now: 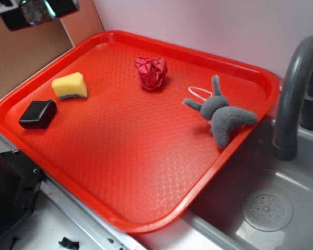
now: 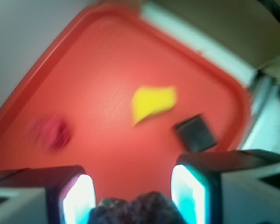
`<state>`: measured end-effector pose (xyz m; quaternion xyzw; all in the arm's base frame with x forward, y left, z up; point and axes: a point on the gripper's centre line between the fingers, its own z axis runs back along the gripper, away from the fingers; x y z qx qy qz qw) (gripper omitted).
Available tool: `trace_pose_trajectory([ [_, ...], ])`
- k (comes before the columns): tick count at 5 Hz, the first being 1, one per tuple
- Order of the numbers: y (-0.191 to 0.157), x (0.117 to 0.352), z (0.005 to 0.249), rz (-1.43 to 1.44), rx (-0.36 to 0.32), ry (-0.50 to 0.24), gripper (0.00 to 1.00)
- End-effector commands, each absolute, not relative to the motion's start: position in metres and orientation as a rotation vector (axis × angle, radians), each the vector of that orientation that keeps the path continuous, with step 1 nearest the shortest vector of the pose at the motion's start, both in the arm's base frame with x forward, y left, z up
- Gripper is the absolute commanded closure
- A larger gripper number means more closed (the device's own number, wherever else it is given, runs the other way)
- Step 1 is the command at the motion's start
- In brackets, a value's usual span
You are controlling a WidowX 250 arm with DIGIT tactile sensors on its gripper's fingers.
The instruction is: Grab the rock.
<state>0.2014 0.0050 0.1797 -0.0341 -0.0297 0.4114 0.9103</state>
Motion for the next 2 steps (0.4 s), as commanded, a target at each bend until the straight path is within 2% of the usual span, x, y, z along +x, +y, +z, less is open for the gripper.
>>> trace_pose_trajectory([
  [1,-0.0091,0.1734,0.2237,0.443,-0.177,-0.135,1.00],
  [2,-0.0044,0.1758,0.2139,0.495,-0.131,-0.113,1.00],
])
